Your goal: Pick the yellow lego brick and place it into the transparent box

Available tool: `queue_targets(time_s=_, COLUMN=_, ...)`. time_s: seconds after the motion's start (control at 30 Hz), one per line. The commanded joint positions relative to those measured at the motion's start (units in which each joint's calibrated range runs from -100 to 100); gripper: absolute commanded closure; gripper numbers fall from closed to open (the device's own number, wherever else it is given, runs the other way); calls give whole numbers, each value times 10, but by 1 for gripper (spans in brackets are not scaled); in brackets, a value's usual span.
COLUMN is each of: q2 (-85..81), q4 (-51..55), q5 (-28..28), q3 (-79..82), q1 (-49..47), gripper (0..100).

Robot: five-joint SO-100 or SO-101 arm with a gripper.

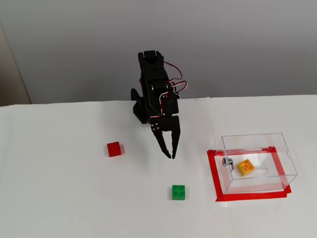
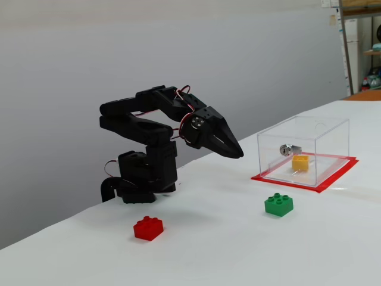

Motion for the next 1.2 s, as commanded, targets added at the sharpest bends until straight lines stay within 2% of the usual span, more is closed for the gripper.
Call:
queue_targets(time_s=0.0, q2=-26, q4=-8, q5=2, q3=33, q1=-23, gripper=99)
queue_targets(time_s=0.3, q2=-70, q4=-9, q5=3, q3=117, q1=-31, gripper=99)
queue_targets(time_s=0.67, q2=-203, q4=1, q5=5, q3=241, q1=-25, gripper=99)
queue_targets(time_s=0.87, q2=-233, q4=8, q5=74, q3=241, q1=-24, gripper=98)
queue_targets(time_s=1.17, q2=-233, q4=58, q5=83, q3=241, q1=-24, gripper=98)
